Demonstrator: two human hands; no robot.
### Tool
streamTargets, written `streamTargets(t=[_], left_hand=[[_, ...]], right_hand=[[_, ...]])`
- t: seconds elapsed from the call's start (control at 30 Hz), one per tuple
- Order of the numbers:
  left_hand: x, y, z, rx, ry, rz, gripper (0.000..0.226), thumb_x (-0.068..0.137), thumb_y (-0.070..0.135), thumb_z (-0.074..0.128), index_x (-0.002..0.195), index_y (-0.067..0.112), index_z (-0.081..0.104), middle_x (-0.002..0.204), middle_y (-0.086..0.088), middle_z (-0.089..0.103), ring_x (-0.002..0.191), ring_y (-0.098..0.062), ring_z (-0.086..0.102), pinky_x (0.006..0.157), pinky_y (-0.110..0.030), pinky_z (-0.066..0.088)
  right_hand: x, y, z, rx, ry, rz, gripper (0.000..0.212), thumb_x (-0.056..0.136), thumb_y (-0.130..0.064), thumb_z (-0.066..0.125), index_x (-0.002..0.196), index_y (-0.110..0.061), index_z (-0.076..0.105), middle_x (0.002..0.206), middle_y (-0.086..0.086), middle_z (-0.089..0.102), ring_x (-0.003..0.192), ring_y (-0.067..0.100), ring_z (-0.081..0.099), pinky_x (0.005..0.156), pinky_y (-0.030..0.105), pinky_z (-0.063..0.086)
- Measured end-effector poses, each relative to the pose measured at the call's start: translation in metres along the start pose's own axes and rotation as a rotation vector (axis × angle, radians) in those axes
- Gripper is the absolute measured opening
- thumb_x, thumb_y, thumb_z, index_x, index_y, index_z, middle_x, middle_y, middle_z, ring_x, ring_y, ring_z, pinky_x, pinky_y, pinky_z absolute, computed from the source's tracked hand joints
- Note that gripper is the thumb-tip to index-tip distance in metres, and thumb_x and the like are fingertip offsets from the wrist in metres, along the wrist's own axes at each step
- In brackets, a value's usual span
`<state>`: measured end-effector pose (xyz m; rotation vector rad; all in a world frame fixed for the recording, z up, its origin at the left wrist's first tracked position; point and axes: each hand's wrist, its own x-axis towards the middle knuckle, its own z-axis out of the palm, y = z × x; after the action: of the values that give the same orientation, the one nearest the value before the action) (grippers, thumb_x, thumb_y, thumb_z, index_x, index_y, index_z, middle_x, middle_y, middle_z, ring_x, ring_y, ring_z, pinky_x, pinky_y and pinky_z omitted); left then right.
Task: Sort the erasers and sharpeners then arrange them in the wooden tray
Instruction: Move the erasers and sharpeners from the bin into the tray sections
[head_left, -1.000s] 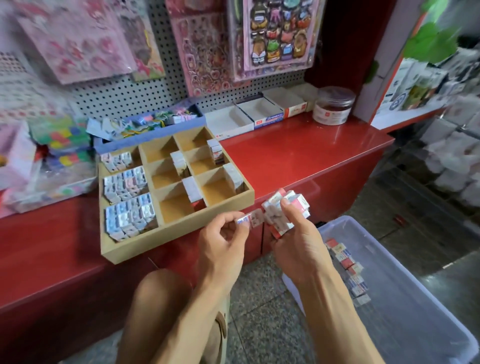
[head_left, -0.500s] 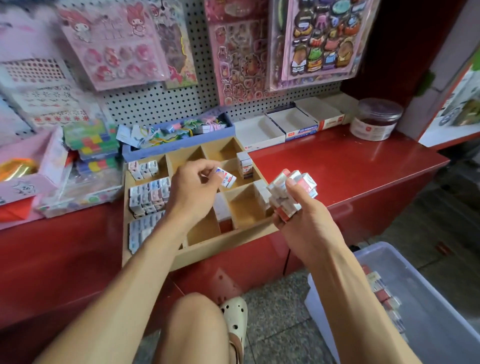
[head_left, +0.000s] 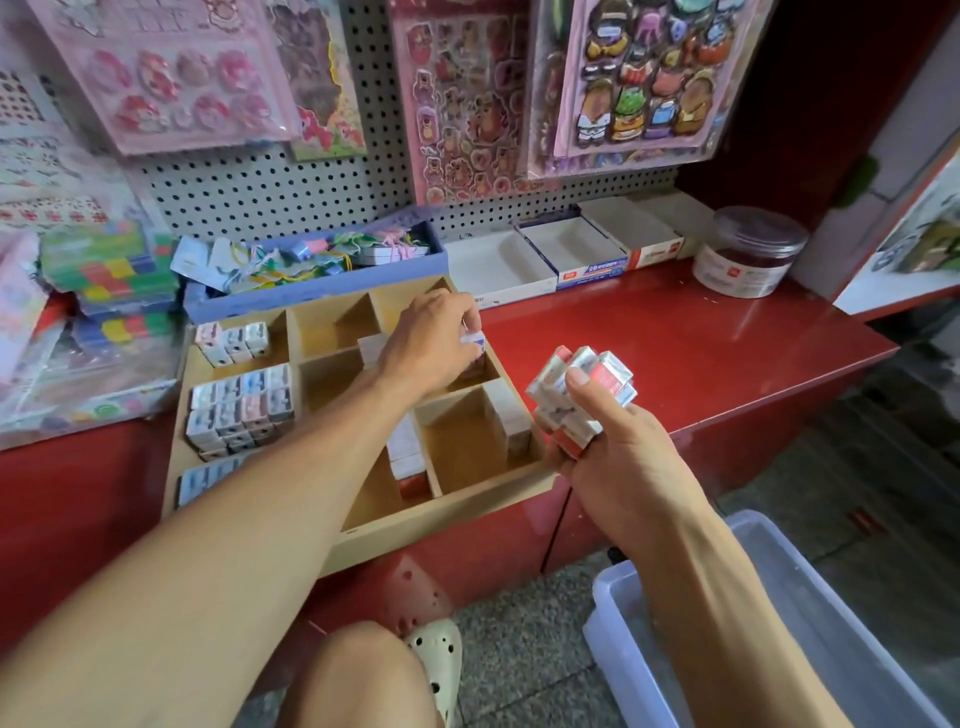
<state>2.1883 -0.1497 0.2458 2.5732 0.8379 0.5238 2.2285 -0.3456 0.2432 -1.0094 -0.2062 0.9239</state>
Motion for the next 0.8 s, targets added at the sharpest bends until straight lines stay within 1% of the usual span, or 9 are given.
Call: streamTargets(t=[0.1, 0.27, 0.33, 0.43, 0.5, 0.57, 0.63, 0.7, 0.8], left_hand=[[0.0, -0.003, 0.002, -0.029, 0.007, 0.004, 0.013, 0.084, 0.014, 0.074, 0.094, 0.015, 0.065, 0.099, -0.002, 0.061, 0.093, -0.016, 0.056, 0.059, -0.017, 0.036], [-0.013, 0.002, -0.009, -0.067, 0.057, 0.006, 0.011, 0.088, 0.027, 0.067, 0.094, 0.02, 0.073, 0.088, 0.006, 0.069, 0.079, -0.01, 0.061, 0.066, -0.022, 0.045], [-0.029, 0.012, -0.016, -0.299, 0.037, 0.007, 0.012, 0.089, 0.03, 0.066, 0.087, 0.022, 0.074, 0.082, 0.009, 0.07, 0.071, -0.004, 0.062, 0.062, -0.018, 0.047], [-0.052, 0.025, -0.03, -0.723, -0.187, -0.012, 0.008, 0.09, 0.025, 0.069, 0.089, 0.019, 0.075, 0.078, 0.006, 0.069, 0.061, -0.004, 0.062, 0.052, -0.016, 0.045], [-0.061, 0.027, -0.039, -0.793, -0.263, 0.007, 0.01, 0.088, 0.017, 0.071, 0.097, 0.02, 0.075, 0.08, 0.004, 0.068, 0.065, -0.003, 0.06, 0.053, -0.017, 0.047], [-0.066, 0.025, -0.045, -0.809, -0.316, 0.0, 0.023, 0.086, 0.009, 0.072, 0.106, 0.021, 0.072, 0.086, -0.002, 0.064, 0.07, -0.004, 0.06, 0.058, -0.023, 0.051], [-0.068, 0.024, -0.052, -0.794, -0.33, -0.02, 0.032, 0.081, 0.01, 0.076, 0.112, 0.017, 0.07, 0.093, -0.009, 0.068, 0.081, -0.008, 0.062, 0.076, -0.031, 0.057], [-0.072, 0.026, -0.059, -0.74, -0.315, -0.039, 0.036, 0.073, 0.019, 0.072, 0.109, 0.014, 0.073, 0.1, -0.01, 0.072, 0.092, -0.017, 0.067, 0.093, -0.04, 0.053], [-0.078, 0.028, -0.069, -0.716, -0.292, -0.084, 0.025, 0.077, 0.015, 0.067, 0.101, 0.012, 0.076, 0.099, -0.008, 0.075, 0.095, -0.025, 0.069, 0.091, -0.044, 0.054]], right_hand=[[0.001, 0.0, -0.003, -0.031, -0.016, 0.004, 0.028, 0.072, -0.031, 0.075, 0.095, -0.014, 0.073, 0.089, 0.006, 0.069, 0.076, 0.016, 0.059, 0.064, 0.026, 0.041], [-0.002, 0.002, -0.002, -0.117, -0.054, -0.009, 0.031, 0.068, -0.035, 0.085, 0.092, -0.019, 0.077, 0.097, 0.008, 0.069, 0.08, 0.016, 0.057, 0.065, 0.026, 0.043], [-0.003, 0.002, 0.0, -0.149, -0.072, -0.015, 0.033, 0.07, -0.037, 0.083, 0.097, -0.02, 0.078, 0.099, 0.009, 0.07, 0.085, 0.019, 0.057, 0.068, 0.027, 0.043], [-0.007, 0.001, 0.006, -0.16, -0.111, -0.018, 0.033, 0.077, -0.035, 0.079, 0.102, -0.013, 0.075, 0.1, 0.013, 0.068, 0.086, 0.024, 0.055, 0.068, 0.028, 0.042], [-0.01, 0.0, 0.01, -0.158, -0.136, -0.017, 0.027, 0.081, -0.032, 0.077, 0.101, -0.013, 0.073, 0.098, 0.012, 0.068, 0.082, 0.019, 0.056, 0.064, 0.024, 0.042], [-0.015, 0.001, 0.014, -0.144, -0.161, -0.017, 0.021, 0.081, -0.03, 0.075, 0.096, -0.016, 0.073, 0.094, 0.008, 0.069, 0.079, 0.016, 0.056, 0.064, 0.024, 0.04], [-0.019, 0.003, 0.019, -0.135, -0.178, -0.011, 0.02, 0.08, -0.03, 0.074, 0.095, -0.017, 0.073, 0.093, 0.008, 0.07, 0.078, 0.015, 0.058, 0.066, 0.027, 0.039], [-0.022, 0.007, 0.023, -0.119, -0.175, 0.0, 0.028, 0.077, -0.032, 0.071, 0.099, -0.015, 0.071, 0.095, 0.008, 0.07, 0.076, 0.014, 0.057, 0.065, 0.026, 0.039], [-0.026, 0.014, 0.029, -0.07, -0.136, 0.017, 0.036, 0.074, -0.031, 0.071, 0.105, -0.012, 0.069, 0.095, 0.009, 0.068, 0.073, 0.014, 0.056, 0.062, 0.024, 0.041]])
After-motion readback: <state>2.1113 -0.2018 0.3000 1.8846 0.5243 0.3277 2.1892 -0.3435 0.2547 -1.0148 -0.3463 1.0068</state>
